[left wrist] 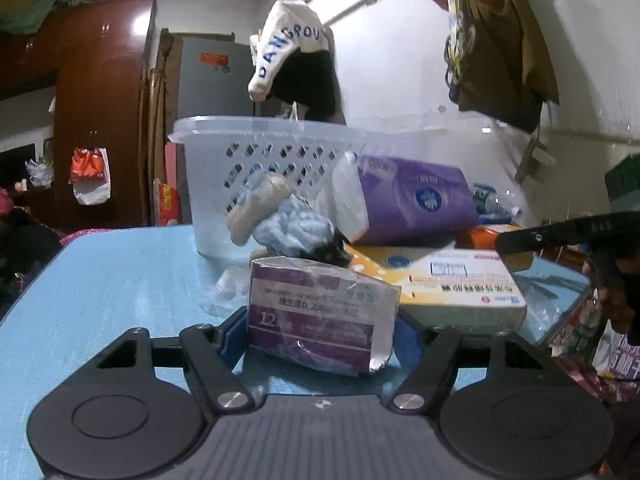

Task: Organize objects
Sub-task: 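Grasp the purple medicine box with the left gripper while the right gripper grasps the orange bottle, then drop the purple box and orange bottle into the white basket with both grippers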

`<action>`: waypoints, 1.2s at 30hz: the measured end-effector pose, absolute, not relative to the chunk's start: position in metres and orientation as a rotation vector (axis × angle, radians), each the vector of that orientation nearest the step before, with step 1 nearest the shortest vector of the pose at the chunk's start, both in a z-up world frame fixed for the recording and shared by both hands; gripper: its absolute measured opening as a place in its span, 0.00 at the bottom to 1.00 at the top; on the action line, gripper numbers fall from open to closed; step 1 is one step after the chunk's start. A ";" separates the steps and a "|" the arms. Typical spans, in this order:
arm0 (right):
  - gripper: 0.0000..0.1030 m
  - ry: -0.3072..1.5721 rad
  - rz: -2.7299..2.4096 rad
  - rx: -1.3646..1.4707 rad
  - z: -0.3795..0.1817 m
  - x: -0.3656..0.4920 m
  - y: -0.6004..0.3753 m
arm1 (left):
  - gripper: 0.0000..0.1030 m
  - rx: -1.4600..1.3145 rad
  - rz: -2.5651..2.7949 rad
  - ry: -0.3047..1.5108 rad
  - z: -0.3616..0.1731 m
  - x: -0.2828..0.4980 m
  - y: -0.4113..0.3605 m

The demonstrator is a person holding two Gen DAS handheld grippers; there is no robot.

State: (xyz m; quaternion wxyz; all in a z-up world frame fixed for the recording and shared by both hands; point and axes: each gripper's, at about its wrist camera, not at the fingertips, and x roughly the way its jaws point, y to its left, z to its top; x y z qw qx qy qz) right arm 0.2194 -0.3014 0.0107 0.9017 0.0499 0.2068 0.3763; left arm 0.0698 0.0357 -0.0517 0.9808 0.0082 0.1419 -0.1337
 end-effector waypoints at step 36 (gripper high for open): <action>0.72 0.326 0.734 0.097 0.030 0.211 -0.329 | 0.72 -0.037 -0.206 0.198 -0.018 0.059 0.054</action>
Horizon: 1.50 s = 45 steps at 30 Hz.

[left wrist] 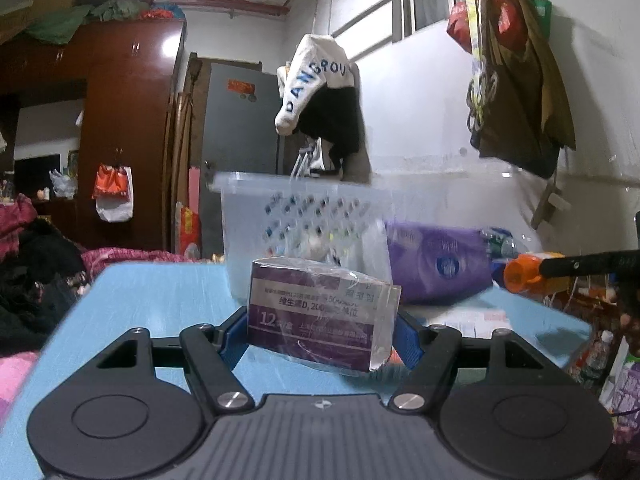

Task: Organize objects
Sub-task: 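Drop the purple box and orange bottle into the white basket with both grippers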

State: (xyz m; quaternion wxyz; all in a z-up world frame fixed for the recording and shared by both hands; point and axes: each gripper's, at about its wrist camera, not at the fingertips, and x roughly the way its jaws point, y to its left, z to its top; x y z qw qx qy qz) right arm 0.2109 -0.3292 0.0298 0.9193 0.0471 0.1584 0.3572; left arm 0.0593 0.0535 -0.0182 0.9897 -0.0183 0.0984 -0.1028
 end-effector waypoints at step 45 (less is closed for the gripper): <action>1.00 0.298 0.713 0.120 0.089 0.235 -0.298 | 0.96 -0.022 -0.118 0.412 0.060 0.140 0.037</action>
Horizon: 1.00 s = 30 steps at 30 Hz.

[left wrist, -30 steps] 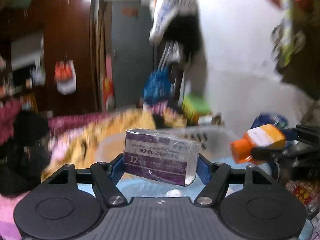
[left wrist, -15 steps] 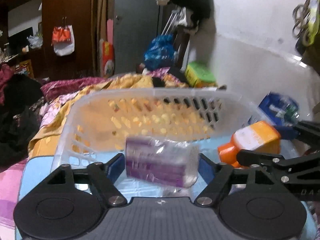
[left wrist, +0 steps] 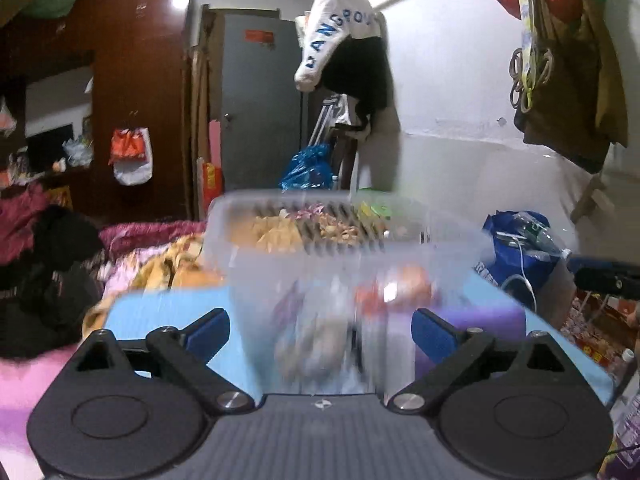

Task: Organize objects
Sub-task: 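Drop the purple box and orange bottle into the white basket with both grippers, then grasp the white-and-orange medicine box with the right gripper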

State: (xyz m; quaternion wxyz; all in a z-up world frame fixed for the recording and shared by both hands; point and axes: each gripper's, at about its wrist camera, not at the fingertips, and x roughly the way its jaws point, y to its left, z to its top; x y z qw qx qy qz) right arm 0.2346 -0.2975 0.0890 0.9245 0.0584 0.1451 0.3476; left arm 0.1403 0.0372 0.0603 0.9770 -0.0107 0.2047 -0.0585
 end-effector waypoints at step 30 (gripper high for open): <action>0.86 0.288 0.938 -0.086 0.010 0.167 -0.244 | 0.78 0.015 -0.444 0.360 -0.041 0.101 0.020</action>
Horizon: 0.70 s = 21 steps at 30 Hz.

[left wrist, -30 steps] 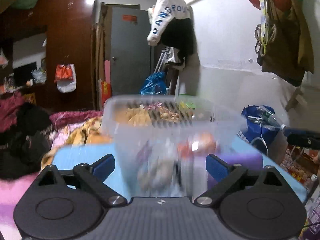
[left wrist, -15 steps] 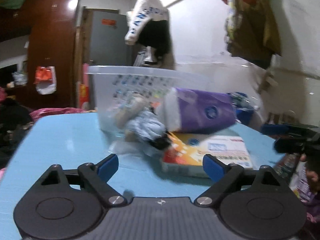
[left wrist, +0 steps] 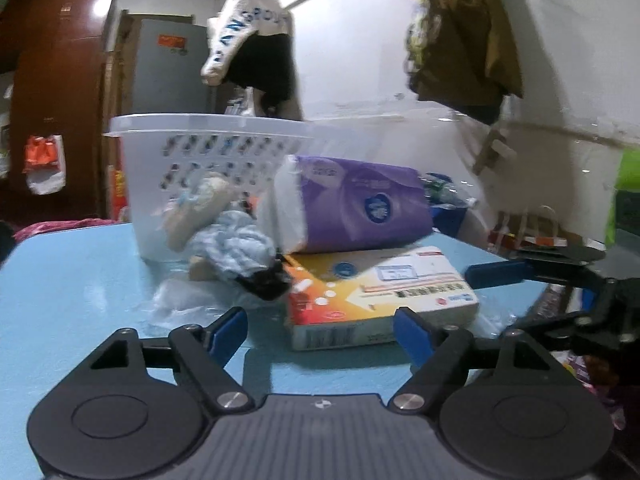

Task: Organize objects
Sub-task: 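Grasp the white-and-orange medicine box with the right gripper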

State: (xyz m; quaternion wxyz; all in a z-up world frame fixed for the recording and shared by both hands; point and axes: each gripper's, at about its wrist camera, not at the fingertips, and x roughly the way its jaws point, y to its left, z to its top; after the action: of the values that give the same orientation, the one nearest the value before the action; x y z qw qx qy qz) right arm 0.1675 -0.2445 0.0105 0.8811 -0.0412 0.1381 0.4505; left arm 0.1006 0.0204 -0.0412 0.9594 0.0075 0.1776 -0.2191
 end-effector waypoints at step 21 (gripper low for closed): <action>0.58 0.301 0.866 -0.110 0.002 0.185 -0.262 | 0.52 0.013 -0.569 0.340 -0.046 0.107 0.019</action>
State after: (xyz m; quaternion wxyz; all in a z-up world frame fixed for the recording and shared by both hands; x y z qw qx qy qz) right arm 0.1851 -0.2620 0.0025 0.8952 -0.0531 0.1454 0.4179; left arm 0.1066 0.0194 -0.0463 0.9455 0.0062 0.1669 -0.2795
